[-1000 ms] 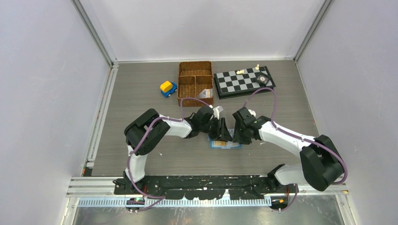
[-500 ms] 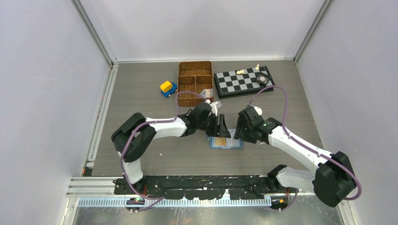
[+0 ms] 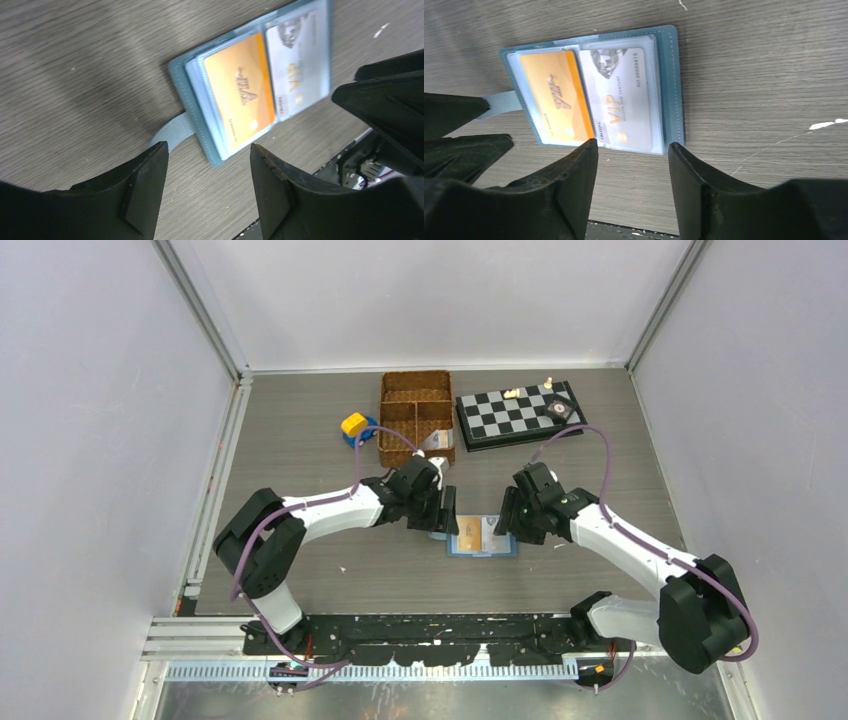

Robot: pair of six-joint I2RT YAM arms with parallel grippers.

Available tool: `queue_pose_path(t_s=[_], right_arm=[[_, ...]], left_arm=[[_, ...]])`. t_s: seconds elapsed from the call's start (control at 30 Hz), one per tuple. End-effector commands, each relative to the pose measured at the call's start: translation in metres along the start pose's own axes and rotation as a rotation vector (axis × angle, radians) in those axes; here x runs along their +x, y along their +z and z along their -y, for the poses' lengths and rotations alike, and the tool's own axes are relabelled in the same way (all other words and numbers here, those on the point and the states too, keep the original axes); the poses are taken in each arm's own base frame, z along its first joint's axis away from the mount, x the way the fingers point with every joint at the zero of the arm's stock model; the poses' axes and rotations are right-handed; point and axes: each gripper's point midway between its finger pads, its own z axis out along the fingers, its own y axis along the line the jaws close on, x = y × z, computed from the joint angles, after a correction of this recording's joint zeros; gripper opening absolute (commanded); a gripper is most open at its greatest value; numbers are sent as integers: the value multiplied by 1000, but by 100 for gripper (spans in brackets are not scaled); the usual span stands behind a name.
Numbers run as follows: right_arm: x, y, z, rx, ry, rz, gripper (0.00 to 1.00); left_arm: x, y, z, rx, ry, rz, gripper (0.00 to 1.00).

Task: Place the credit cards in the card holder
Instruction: Insert the credit card into the card holder.

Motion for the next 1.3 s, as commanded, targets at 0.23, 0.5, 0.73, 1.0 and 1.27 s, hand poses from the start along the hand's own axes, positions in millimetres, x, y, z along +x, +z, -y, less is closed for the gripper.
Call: queue_pose_path(t_s=[0.23, 0.5, 0.73, 1.0, 1.27], right_arm=[[-11, 10, -7, 156, -137, 62, 73], [-7, 22, -19, 195, -177, 53, 75], [-5, 30, -18, 234, -192, 49, 76], [-4, 37, -16, 266, -200, 46, 76], [-4, 39, -13, 290, -208, 46, 76]], left_arm=[[7, -4, -40, -193, 42, -21, 63], [10, -5, -46, -220, 45, -21, 66], [9, -9, -50, -237, 49, 2, 66], [11, 4, -37, -148, 10, -1, 44], [10, 8, -37, -143, 2, 0, 13]])
